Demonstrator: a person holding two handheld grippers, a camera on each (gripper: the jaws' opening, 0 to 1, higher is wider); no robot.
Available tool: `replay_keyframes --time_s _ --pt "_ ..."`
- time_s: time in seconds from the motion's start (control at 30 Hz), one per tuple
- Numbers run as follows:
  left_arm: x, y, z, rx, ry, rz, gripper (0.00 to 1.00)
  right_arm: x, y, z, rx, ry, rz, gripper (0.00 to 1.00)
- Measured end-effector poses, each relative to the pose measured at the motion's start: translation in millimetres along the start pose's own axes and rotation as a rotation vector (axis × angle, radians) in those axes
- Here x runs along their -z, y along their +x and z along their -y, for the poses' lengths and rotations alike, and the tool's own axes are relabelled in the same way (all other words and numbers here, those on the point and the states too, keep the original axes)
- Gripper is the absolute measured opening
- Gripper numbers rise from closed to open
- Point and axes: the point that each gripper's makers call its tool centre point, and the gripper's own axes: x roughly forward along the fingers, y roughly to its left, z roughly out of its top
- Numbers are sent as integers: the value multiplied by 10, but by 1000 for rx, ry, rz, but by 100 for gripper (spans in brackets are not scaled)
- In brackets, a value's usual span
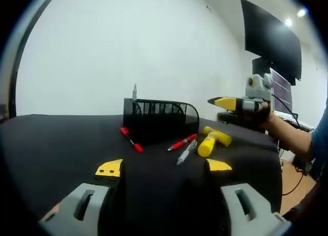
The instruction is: Pick up pens and glue sticks and place them into the holder.
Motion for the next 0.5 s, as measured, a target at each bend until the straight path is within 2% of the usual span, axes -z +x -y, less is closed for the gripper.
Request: replay_keyframes --time_s 0.3,0.5 --pt "-24 -31 15 3 7 10 53 157 -277 -77 10 28 31 34" --pt "-2 -28 26 5 12 -2 51 305 -417 -92 5 36 17 39"
